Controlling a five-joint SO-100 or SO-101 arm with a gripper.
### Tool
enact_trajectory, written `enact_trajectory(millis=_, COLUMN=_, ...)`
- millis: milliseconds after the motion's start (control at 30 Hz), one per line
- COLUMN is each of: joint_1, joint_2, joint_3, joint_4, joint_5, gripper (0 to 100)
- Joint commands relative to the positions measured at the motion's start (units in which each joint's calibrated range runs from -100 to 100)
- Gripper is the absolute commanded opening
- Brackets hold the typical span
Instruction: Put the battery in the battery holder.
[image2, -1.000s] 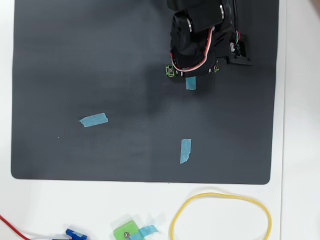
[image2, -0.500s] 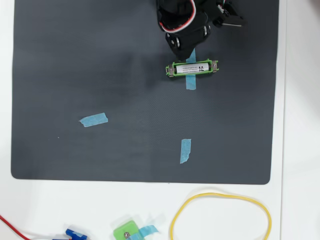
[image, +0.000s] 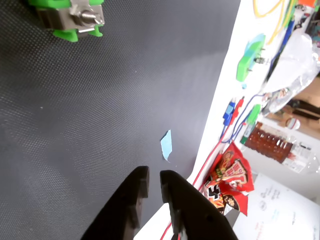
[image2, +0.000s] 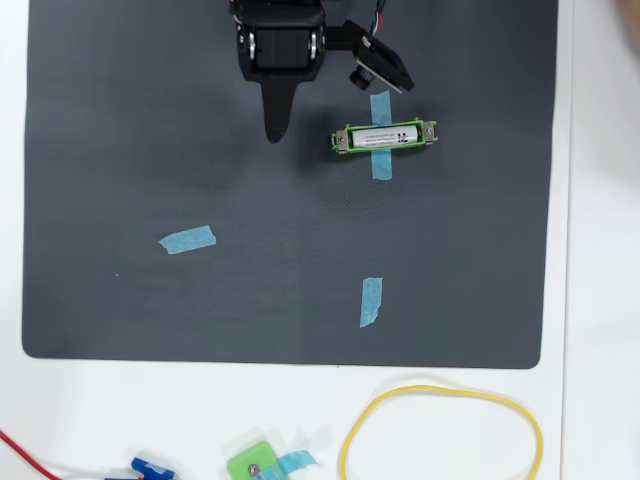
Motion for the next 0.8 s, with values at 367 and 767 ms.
enact_trajectory(millis=367, joint_1=1.1, joint_2=-0.7, joint_3=0.3, joint_4=0.0, joint_5=-0.2, gripper=0)
enact_trajectory(millis=767, joint_1=0.8, joint_2=-0.6, joint_3=0.3, joint_4=-0.1, joint_5=-0.2, gripper=0)
